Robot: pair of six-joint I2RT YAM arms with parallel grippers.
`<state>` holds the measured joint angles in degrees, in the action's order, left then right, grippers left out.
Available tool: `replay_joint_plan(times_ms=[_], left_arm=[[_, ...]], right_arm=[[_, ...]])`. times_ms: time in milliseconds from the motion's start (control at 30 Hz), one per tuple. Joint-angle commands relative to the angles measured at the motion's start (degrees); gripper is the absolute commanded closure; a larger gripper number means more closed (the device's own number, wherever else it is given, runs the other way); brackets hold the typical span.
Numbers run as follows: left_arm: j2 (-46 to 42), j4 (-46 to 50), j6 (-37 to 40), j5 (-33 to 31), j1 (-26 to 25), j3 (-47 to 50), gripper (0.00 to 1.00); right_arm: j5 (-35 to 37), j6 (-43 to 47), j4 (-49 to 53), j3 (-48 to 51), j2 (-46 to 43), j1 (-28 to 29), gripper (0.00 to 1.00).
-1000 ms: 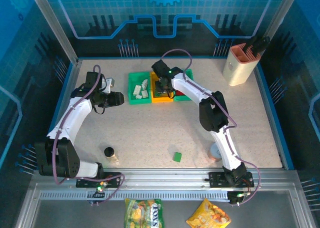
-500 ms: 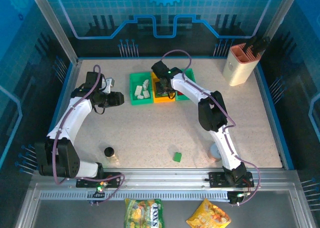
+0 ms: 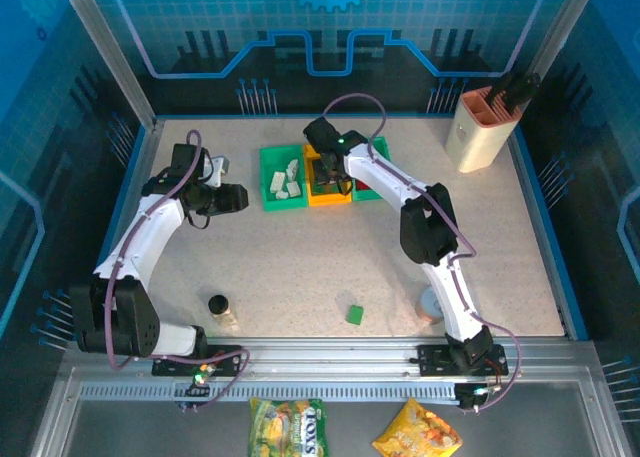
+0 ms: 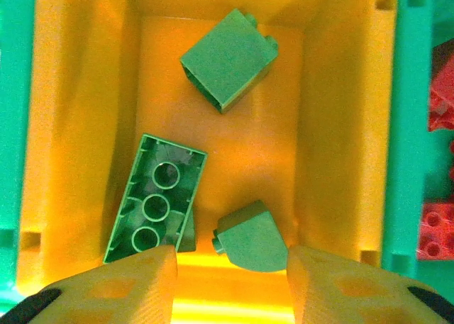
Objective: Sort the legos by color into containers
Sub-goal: Place the lego in the container, then pick up the lego from the bottom-center of the table.
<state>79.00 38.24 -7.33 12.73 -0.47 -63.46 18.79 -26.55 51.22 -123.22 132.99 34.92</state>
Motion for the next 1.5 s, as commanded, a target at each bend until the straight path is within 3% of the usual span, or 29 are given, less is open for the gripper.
replay_joint_plan(times_ms=[0,500,700,933,1300,1467], left_arm=[[-1.51,0.52,0.79,0.32,0.65,0.71,0.46],[-1.48,0.40,0.70,0.81,0.65,0.62,0.46],[-1.66,0.43,0.69,0.98,0.67,0.63,0.46],[-1.83,0.38,0.71,1.07,0.65,0.62,0.46],[-2.01,0.44,0.85,0.77,0.71,0.61,0.46],[-1.92,0.39,0.78,1.09,0.65,0.71,0.46]], right_arm=[[1.42,1.05,2.98,-0.55,-4.15,0.90,0.55],[-4.01,1.64,2.71,18.75,-18.11,2.70,0.54],[-6.48,-1.28,-4.38,32.66,-27.42,5.62,0.36],[-6.76,-9.39,-3.58,40.86,-33.32,7.96,0.35],[-4.06,-29.53,1.02,50.46,-40.18,16.19,0.33],[-6.42,-34.96,-0.75,55.72,-43.36,18.09,0.26]])
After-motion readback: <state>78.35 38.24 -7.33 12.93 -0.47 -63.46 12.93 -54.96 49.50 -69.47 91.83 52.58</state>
